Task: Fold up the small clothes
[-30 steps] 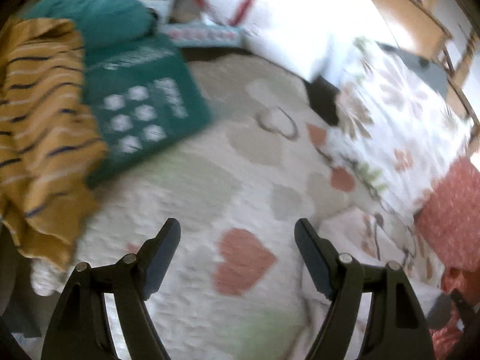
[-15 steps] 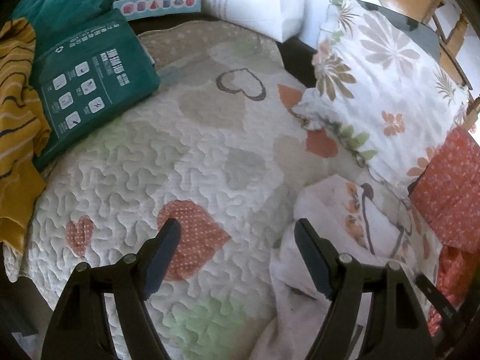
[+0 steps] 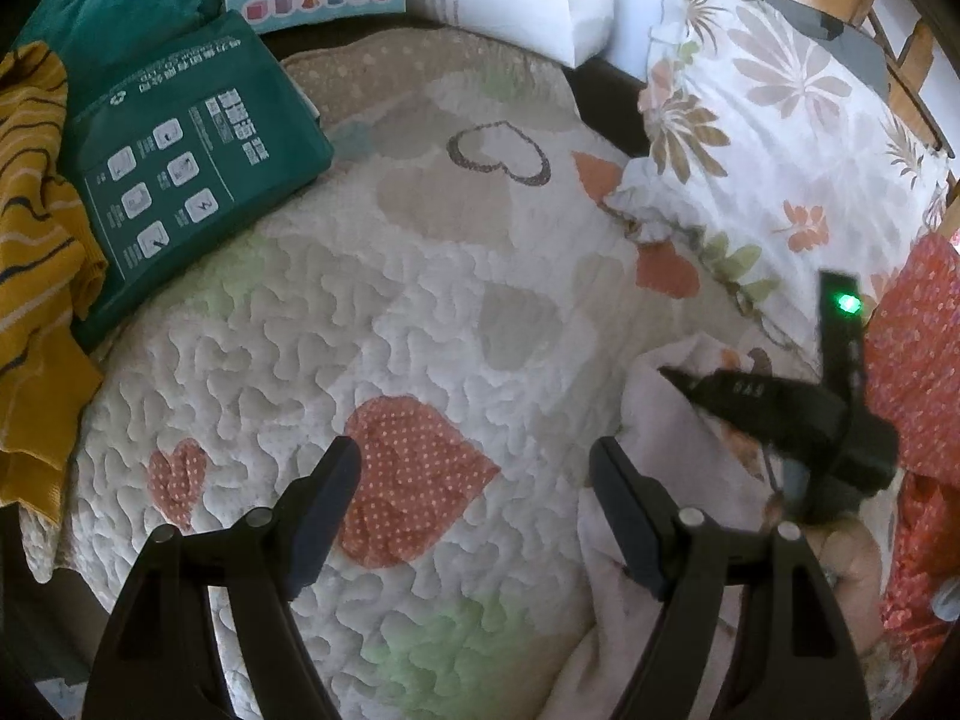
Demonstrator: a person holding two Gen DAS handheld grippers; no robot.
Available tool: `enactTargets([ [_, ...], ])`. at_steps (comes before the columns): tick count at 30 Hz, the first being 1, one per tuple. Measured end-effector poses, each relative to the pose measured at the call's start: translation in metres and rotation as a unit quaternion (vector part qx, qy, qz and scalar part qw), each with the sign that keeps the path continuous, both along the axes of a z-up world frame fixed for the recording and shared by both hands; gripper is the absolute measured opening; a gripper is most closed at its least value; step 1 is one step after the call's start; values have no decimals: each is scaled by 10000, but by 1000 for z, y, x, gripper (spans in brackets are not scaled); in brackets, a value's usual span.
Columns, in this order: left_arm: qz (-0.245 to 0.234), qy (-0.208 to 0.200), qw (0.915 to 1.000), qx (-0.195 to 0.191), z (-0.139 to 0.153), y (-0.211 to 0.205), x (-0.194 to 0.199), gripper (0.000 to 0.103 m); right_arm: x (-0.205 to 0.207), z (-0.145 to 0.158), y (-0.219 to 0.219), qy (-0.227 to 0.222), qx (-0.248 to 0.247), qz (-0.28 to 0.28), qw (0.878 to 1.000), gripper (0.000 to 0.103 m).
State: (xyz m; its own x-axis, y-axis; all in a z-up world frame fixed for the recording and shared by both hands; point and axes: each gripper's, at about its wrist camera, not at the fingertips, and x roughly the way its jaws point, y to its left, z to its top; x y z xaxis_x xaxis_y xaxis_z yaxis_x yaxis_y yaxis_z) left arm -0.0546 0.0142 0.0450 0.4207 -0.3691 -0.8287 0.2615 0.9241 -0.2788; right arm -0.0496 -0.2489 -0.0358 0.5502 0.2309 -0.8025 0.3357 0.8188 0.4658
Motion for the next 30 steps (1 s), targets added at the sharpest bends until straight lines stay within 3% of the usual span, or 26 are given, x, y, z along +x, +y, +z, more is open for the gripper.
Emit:
enactTargets([
  [5,-65,64,10000,-1,-4,-4,-1,78,8,34,-4,-284,-1237,-248,9916,3],
  [7,-98,52,9999,23,-4,-7,-3,78,22,41,-10,-278,-1456,-366,9883,3],
  [14,-170,21,9996,221,-8,-15,-5,78,62,33,-10,25,-1993,-245,9796,4],
  [17,-255,105,9991,313,-14,-19,-5,78,49,45,-12,-201,-1782,-253,9835,6],
  [22,-672,359,9964,376,-29,-34,-12,78,-25,68,-33,-342,-1486,-399,9875,25],
  [27,-1457,710,9860,400,-46,-56,-29,77,-161,84,-90,-163,-1599,-993,9820,40],
  [30,-1786,848,9781,649,-58,-69,-43,56,-240,85,-125,94,-1772,-1539,9720,44],
])
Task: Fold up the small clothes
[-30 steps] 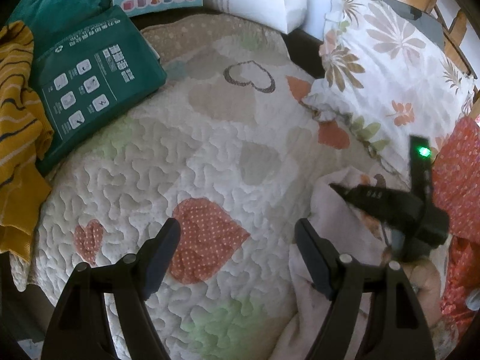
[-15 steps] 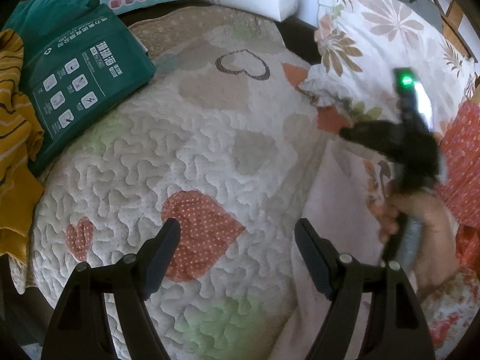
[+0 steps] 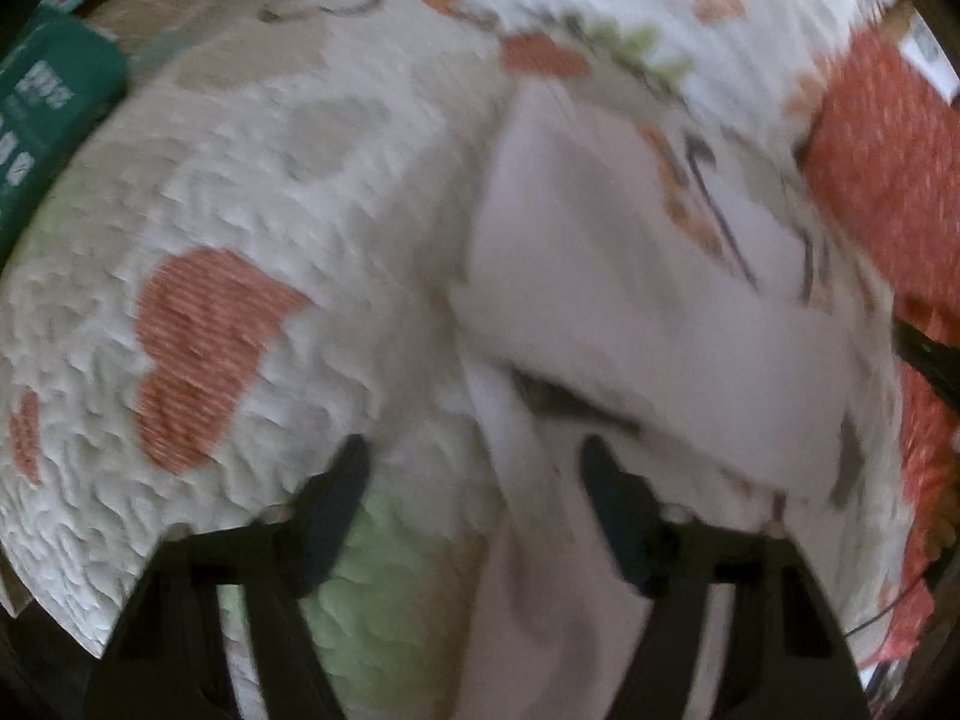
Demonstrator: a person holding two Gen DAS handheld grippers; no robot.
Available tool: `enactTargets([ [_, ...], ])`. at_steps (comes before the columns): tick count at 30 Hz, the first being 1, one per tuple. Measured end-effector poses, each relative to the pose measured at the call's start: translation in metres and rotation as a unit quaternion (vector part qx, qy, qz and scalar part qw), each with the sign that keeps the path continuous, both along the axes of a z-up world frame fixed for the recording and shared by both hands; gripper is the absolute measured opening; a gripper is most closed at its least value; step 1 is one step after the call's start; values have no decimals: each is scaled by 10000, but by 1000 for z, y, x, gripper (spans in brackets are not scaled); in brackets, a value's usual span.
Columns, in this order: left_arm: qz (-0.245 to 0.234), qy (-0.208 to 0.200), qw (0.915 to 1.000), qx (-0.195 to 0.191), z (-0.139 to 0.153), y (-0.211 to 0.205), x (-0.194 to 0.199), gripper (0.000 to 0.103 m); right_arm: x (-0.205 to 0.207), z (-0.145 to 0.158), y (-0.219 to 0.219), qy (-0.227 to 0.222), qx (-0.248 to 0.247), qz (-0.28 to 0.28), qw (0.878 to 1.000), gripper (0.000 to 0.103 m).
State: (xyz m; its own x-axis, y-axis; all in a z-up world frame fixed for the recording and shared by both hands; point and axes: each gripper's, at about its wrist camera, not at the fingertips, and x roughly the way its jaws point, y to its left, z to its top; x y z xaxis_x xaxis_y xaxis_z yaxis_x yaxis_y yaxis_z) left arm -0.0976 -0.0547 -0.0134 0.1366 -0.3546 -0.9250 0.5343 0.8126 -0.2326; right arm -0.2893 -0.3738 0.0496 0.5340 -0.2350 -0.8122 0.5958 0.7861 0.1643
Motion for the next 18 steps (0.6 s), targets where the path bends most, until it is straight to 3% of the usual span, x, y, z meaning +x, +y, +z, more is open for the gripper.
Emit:
enactTargets([
  [3,-140,-354,9987,344,-1,-7,-12,51,-70,-8,-25,63,241,-518,9983,44],
  [7,-94,-336,9987,368,-1,-6,-13,51,-126,-28,-36,-96,736,-781,9942,44],
  [12,-56,-238,9993,289,-2,-8,-12,51,-120,-55,-18,-203,1053,-572,9926,44],
  [16,97,19,9999,-123,7,7,0,51,-94,-76,-5,98,891,-575,9943,44],
  [17,212,9,9996,-208,11,13,5,51,-89,-79,-2,200,831,-557,9948,39],
  [18,293,-30,9993,-239,14,17,8,51,-86,-78,2,221,790,-528,9952,15],
])
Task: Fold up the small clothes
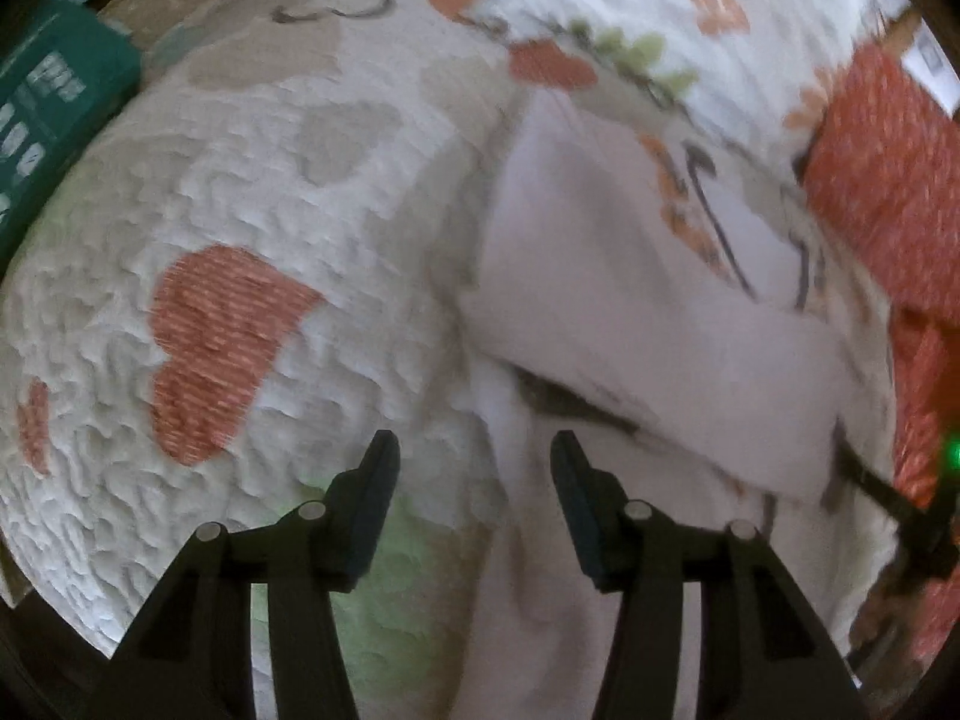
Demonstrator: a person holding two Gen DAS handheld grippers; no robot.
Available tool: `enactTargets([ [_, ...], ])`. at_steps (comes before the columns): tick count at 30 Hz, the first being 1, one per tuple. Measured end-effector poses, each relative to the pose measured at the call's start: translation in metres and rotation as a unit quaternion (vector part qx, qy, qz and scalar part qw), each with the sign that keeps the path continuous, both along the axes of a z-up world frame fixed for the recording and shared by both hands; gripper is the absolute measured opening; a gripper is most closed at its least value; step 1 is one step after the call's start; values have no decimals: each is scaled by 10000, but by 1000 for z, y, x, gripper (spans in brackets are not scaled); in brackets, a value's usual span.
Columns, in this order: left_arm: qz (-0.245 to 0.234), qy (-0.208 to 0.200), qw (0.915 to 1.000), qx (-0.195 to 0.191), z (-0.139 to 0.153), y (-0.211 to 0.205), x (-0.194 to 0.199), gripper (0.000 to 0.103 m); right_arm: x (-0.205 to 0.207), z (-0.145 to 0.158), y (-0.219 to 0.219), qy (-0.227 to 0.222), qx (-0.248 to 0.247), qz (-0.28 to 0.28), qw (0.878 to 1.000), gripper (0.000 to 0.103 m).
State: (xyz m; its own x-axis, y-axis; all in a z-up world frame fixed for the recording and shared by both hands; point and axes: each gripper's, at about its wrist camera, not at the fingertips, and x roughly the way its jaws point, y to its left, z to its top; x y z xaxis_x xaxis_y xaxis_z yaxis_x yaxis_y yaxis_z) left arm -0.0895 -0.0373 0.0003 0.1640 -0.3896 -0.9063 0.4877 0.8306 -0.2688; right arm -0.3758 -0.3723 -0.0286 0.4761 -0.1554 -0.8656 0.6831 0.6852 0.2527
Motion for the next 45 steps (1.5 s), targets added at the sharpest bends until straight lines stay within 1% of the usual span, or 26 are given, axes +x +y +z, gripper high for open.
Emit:
enactTargets([
  [1,104,-67,9999,9,4,5,4,51,3,5,4,0,4,91,10000,7],
  [3,322,-166,9993,37,9,16,12,51,6,18,12,-57,-95,142,9998,6],
  [4,401,-162,9991,20,9,19,16,51,7,32,17,-177,-146,224,9995,6],
  [8,677,-9,9976,-112,9,34,26,51,3,111,31,-1102,-443,346,9923,6],
  [10,708,30,9974,-120,8,37,27,51,-6,141,29,-1423,-596,263,9877,6],
  [11,702,32,9975,-110,8,39,27,51,-8,146,26,-1421,-666,193,9874,6],
  [13,665,20,9977,-100,10,42,24,51,-14,143,17,-1217,-804,-77,9893,6],
  [14,641,23,9979,-100,10,42,24,52,-16,132,8,-1004,-816,-251,9913,6],
  [17,558,34,9984,-70,9,38,23,53,-15,83,-23,-279,-516,-625,9963,9],
  [18,538,39,9985,-43,8,36,23,53,-18,66,-33,-2,-450,-886,9951,10],
  [19,513,59,9987,-21,7,35,22,53,-22,58,-37,139,-458,-1098,9928,12],
  [20,488,82,9988,-19,7,34,22,54,-27,54,-38,115,-446,-1247,9911,13],
  [22,470,75,9989,-2,6,32,22,57,-27,55,-29,-93,-455,-1190,9918,14],
  [24,440,65,9990,59,5,28,21,58,-13,65,-8,-172,-657,-879,9938,14],
  [26,430,89,9990,76,3,27,23,58,10,71,15,-294,-662,-423,9965,14],
  [28,592,129,9982,-37,6,33,28,58,37,70,41,-434,-450,100,9980,14],
  [30,820,118,9964,-162,9,44,36,59,70,64,68,-602,-96,667,9959,14],
  [31,938,84,9954,-193,10,50,41,61,87,58,87,-659,114,981,9929,14],
  [33,1186,40,9927,-224,12,64,49,63,124,45,130,-736,560,1679,9815,14],
  [36,1450,138,9887,-362,16,85,58,63,161,25,188,-645,762,2406,9655,14],
  [38,1596,136,9860,-454,21,98,62,63,186,5,220,-503,875,2656,9588,14],
  [40,1707,61,9840,-508,27,109,64,63,204,-12,244,-475,1212,2719,9535,21],
  [41,1773,18,9827,-528,30,114,65,63,210,-12,256,-567,1084,2732,9541,23],
  [42,1847,-26,9813,-536,31,118,65,63,217,-9,266,-659,1041,2831,9511,24],
  [44,1927,-91,9797,-538,34,123,66,64,228,-14,287,-743,1688,3206,9291,24],
  [45,1919,-101,9798,-549,34,123,66,64,228,-13,295,-714,1669,3290,9267,24],
])
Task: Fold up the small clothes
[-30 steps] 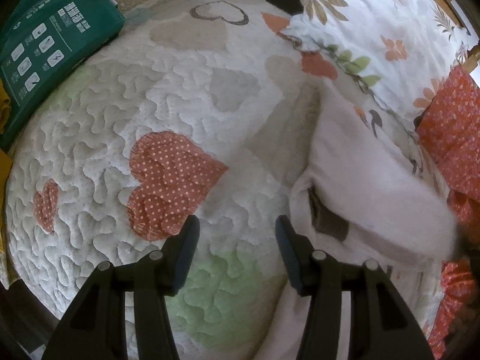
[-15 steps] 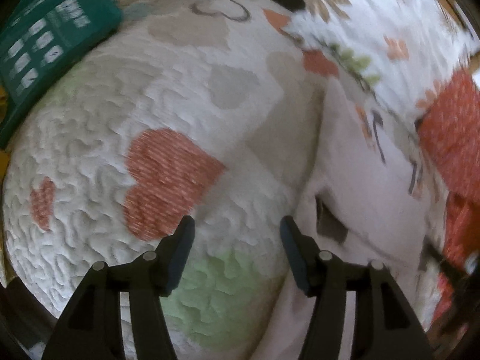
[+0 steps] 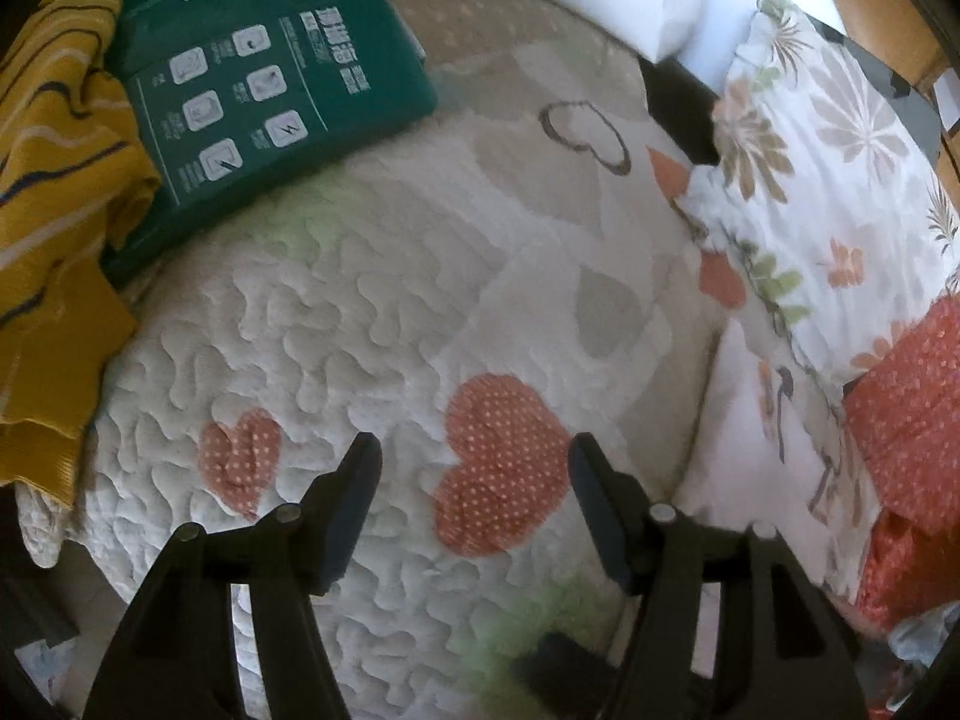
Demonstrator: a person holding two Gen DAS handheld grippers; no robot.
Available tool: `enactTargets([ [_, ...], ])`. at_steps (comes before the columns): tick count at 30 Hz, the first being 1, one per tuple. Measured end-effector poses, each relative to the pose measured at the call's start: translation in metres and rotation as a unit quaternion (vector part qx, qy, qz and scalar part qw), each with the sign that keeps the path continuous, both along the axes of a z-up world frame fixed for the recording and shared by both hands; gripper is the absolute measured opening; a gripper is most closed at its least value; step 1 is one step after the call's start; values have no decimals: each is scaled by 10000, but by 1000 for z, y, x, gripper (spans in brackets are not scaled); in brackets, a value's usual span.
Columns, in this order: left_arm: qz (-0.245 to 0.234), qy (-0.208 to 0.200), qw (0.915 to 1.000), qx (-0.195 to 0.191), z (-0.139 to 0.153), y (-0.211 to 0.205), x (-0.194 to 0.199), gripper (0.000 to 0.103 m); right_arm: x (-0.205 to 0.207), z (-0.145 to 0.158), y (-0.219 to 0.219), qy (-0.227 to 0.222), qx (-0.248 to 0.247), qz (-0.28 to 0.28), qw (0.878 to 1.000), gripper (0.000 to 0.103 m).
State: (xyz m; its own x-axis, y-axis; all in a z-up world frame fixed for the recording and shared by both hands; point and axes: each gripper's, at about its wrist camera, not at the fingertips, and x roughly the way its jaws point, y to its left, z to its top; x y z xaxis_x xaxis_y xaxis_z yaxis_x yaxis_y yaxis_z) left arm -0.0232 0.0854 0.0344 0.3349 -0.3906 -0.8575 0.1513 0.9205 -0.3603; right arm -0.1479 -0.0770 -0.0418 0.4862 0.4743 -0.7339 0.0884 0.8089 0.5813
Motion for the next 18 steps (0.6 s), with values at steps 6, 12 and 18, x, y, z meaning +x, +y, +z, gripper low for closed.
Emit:
enactTargets([
  [6,-515,-47,9987,-25,-1,-16,-14,64,-45,16,-12,-143,-561,-308,9978,24],
  [12,-1292,-91,9914,192,-9,-57,-46,64,-150,6,-115,321,-1016,-1995,9741,26],
  [18,-2070,88,9778,300,-25,-93,-93,64,-282,4,-190,734,-1062,-3424,9306,24],
])
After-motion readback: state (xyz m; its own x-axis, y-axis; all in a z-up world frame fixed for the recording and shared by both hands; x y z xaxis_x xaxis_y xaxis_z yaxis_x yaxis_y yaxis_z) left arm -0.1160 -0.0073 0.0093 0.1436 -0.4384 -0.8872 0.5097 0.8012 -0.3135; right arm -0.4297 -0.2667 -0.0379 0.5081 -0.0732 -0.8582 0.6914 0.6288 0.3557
